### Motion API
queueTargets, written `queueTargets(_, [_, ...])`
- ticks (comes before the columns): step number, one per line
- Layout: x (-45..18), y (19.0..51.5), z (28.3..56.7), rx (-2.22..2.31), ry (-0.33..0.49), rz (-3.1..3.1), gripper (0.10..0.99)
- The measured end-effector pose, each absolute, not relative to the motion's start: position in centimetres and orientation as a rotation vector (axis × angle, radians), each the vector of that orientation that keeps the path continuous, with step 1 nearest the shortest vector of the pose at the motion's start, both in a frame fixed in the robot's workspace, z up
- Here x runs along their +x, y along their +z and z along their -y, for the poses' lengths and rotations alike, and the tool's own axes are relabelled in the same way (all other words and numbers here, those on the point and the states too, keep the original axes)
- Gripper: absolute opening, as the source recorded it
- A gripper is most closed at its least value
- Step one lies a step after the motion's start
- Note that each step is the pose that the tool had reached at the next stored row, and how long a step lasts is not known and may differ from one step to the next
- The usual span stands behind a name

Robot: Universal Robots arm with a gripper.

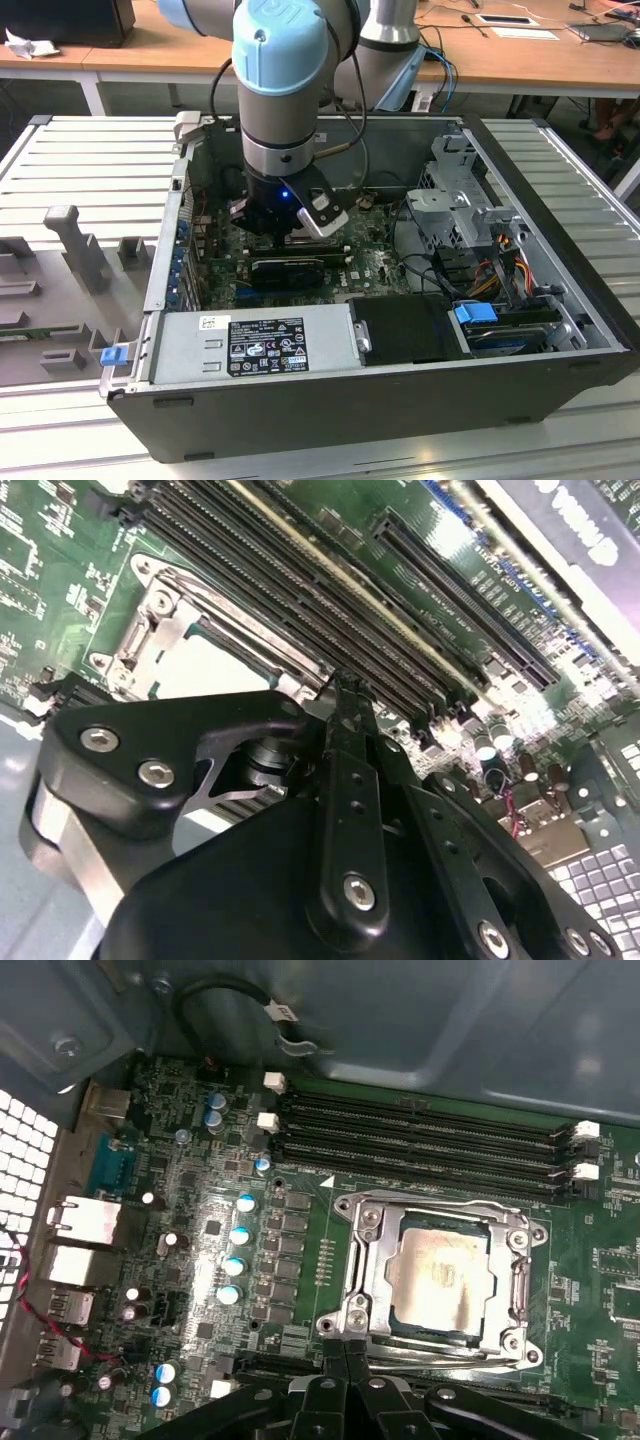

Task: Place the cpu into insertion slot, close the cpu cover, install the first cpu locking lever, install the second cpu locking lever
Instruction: 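Install the second cpu locking lever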

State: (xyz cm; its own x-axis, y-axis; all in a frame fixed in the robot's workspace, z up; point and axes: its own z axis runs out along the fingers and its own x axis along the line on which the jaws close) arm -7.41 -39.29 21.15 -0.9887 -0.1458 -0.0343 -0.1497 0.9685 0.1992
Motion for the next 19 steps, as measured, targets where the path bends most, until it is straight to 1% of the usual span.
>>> queueTargets(13, [-7.5, 20.0, 39.7, -0.232, 0.417, -3.080, 0.106])
queueTargets(16, [-7.6, 19.6, 39.7, -0.234, 0.452, -3.074, 0.106])
queueTargets(19, [-7.7, 19.5, 39.7, -0.235, 0.457, -3.073, 0.106])
